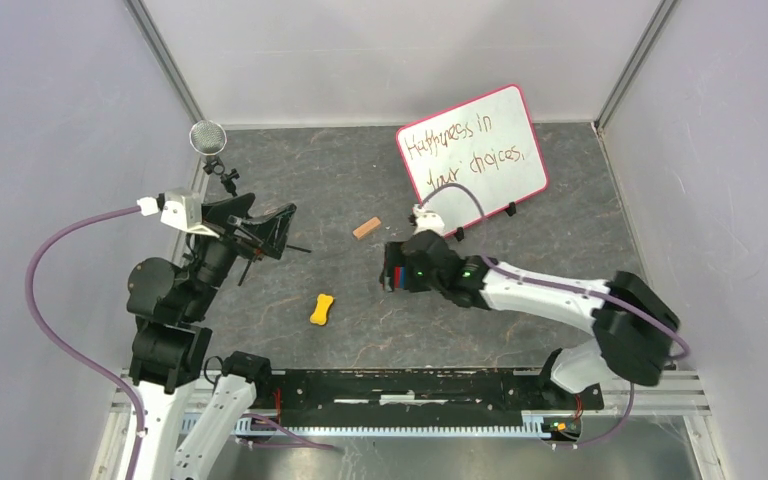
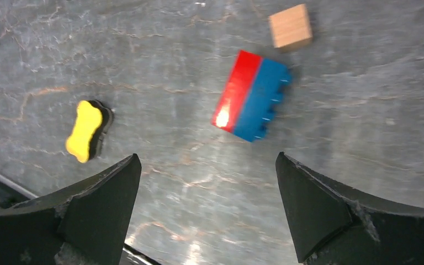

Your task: Erase the whiteboard

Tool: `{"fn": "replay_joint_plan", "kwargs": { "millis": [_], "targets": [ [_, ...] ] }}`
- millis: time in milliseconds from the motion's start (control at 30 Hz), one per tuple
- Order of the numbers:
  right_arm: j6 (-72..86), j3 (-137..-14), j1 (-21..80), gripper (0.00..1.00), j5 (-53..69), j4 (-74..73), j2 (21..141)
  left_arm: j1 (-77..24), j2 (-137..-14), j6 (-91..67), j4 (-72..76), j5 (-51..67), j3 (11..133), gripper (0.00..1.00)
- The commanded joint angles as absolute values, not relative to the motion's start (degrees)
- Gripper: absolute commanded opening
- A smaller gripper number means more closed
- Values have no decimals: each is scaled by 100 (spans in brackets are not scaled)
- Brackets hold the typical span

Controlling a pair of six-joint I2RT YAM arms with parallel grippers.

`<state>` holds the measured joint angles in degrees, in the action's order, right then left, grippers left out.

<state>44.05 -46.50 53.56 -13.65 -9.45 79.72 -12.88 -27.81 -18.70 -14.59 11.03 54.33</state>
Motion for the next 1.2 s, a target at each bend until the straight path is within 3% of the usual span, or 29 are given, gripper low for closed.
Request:
{"fn": "replay_joint_plan", "kwargs": {
  "millis": [0,300,800,1167],
  "targets": [
    [5478,-5782,6029,98,-2104,-1095,8849,-1310,-2824,-1690,-927,1034,5256,100],
    [6281,-7898,6986,96,-2396,-2005,10828,-1335,-2757,-1448,-823,1022,4951,100],
    [7020,-9501,7673,76,-3254,-2728,12255,-1704,-2585,-1107,-1194,559,4964,100],
    [7041,-9997,7745,74,-3794,-3276,12754,-1767,-2515,-1090,-1219,520,4952,100]
  ]
}}
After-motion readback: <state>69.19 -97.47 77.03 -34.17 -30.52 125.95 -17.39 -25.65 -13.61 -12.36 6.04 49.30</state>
